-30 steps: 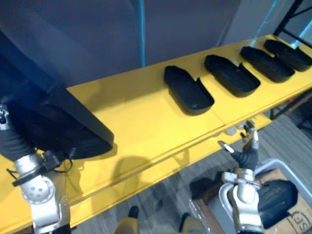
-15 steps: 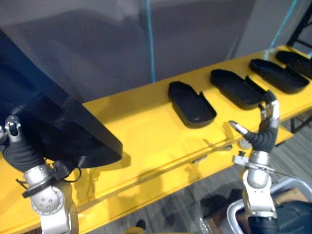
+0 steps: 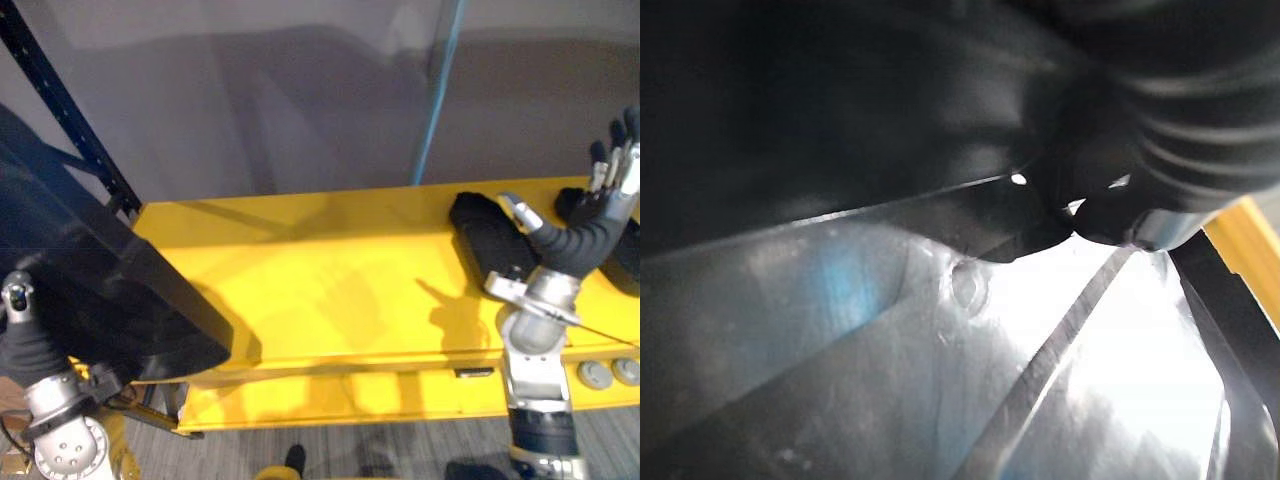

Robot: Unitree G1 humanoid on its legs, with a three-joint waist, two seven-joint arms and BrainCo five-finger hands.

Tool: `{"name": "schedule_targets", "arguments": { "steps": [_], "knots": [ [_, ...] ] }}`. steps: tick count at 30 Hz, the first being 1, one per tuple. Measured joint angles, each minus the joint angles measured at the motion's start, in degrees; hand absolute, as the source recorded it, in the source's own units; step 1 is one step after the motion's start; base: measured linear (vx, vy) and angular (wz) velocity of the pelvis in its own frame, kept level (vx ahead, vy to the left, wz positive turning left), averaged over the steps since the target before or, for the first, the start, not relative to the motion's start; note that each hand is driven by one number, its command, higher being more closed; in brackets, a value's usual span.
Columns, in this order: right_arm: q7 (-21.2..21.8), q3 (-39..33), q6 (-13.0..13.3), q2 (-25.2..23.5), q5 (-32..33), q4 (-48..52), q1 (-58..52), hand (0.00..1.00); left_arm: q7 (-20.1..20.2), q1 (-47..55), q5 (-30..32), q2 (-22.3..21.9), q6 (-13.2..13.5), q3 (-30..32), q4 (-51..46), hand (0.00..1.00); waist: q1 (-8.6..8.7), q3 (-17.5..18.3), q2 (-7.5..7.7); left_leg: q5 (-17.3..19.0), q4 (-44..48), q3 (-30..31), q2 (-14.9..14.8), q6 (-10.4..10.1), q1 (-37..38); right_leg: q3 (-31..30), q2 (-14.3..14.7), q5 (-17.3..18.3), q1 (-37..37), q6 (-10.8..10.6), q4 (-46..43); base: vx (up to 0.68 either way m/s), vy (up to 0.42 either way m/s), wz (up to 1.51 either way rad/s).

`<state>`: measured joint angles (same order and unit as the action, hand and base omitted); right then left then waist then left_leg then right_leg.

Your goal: Walk over and take plastic housings, then place them on the shelf

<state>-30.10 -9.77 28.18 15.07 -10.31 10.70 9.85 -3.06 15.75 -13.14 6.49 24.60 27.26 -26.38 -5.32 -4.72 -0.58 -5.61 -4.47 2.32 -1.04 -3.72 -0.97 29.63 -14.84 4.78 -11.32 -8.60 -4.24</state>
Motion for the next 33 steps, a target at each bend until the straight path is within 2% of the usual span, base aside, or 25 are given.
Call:
{"name": "schedule_targets", "arguments": {
  "steps": [2,3,9,13,16,20,21,25,28,30,33],
  "knots": [
    [1.4,-1.2,0.0,-0.1,0.8,0.0,-1.2,0.00,1.0,-0.2,0.0,0.8,0.1,-1.1,0.0,1.00,0.84,-0.1,-0.09,0.0,0.0,-1.6,-0.4,0.0,0.0,-1.4,0.0,-0.4,1.0,-0.6,-0.1,-0.01,-0.007,-0.26],
    [10.1,-4.2,0.3,-1.9,6.8,2.5,-4.7,0.00,1.2,-5.4,-2.3,2.1,-0.1,-2.6,0.0,1.00,3.48,-2.3,0.60,0.0,-0.1,-5.1,-1.5,-0.6,1.8,-4.5,0.6,-0.8,1.5,-1.2,0.0,0.00,-0.006,-0.13],
    [10.2,-4.3,0.3,-1.9,6.9,2.5,-4.9,0.00,1.2,-5.4,-2.4,2.1,-0.3,-3.2,0.0,1.00,3.83,-2.3,0.52,0.0,0.0,-5.1,-1.5,-0.6,1.9,-4.5,0.6,-0.8,1.5,-1.2,0.0,0.00,0.000,0.00],
    [12.0,-5.0,0.2,-2.9,10.4,5.9,-7.8,0.00,2.0,-5.4,-2.5,2.0,-3.0,-6.1,0.0,1.00,4.56,-2.7,0.11,0.0,-0.1,-5.2,-1.5,-0.6,2.0,-4.7,0.6,-0.7,1.6,-1.2,-0.3,0.00,0.000,-0.01],
    [14.3,-5.5,0.0,-4.0,14.3,8.5,-9.0,0.00,3.5,-6.0,-2.3,2.0,-7.1,-9.2,-0.1,1.00,5.57,-3.5,-0.46,0.0,-0.5,-5.8,-1.5,-0.6,2.0,-5.7,0.6,-0.5,2.0,-0.8,-0.6,-0.02,0.009,-0.12],
    [15.8,-5.9,-2.1,-5.2,16.4,8.6,-9.6,0.00,6.2,-10.5,-1.9,2.3,-15.9,-14.8,0.1,1.00,6.97,-4.0,-0.88,0.1,-0.6,-6.5,-1.6,-0.5,1.8,-6.9,0.6,-0.4,2.7,-0.5,-0.7,-0.01,0.008,-0.10],
    [16.4,-5.7,-2.9,-6.0,16.4,8.6,-9.7,0.00,6.7,-12.1,-1.7,2.6,-18.9,-16.1,0.7,1.00,7.56,-4.0,-0.95,0.0,-0.6,-6.9,-1.7,-0.5,1.9,-7.5,0.7,-0.6,2.9,-0.7,-0.7,0.02,-0.002,-0.11],
    [16.5,-5.1,-4.3,-6.2,16.4,8.6,-9.7,0.00,6.3,-15.8,-1.1,6.3,-23.8,-19.2,4.6,1.00,7.98,-4.0,-0.97,-0.2,-0.6,-7.8,-2.3,-0.8,2.2,-10.1,1.4,-1.0,3.3,-0.4,-0.8,0.02,-0.002,-0.07],
    [17.0,-3.6,-4.4,-6.2,16.4,8.6,-9.7,0.00,5.4,-17.3,0.8,7.1,-26.3,-19.4,6.1,1.00,7.90,-4.0,-0.96,-0.5,-0.6,-8.5,-2.9,-1.3,2.6,-11.3,2.0,-1.0,3.4,-0.1,-0.8,-0.02,-0.011,-0.05],
    [17.5,-2.9,-4.5,-6.2,16.4,8.6,-9.7,0.00,4.7,-18.2,1.5,7.8,-26.9,-19.4,7.2,1.00,7.79,-4.0,-0.97,-0.6,-0.6,-8.9,-3.3,-1.4,2.8,-12.1,2.3,-1.0,3.4,0.1,-0.8,-0.05,-0.018,-0.12],
    [17.9,-2.3,-4.5,-6.1,16.6,8.6,-9.9,0.00,3.6,-21.4,3.4,12.0,-29.5,-19.3,11.0,1.00,8.57,-4.1,-1.38,-0.4,-0.7,-9.2,-4.0,-1.2,2.6,-12.6,3.1,-0.4,3.4,1.0,-0.8,-0.10,-0.010,-0.04]
  ]
}}
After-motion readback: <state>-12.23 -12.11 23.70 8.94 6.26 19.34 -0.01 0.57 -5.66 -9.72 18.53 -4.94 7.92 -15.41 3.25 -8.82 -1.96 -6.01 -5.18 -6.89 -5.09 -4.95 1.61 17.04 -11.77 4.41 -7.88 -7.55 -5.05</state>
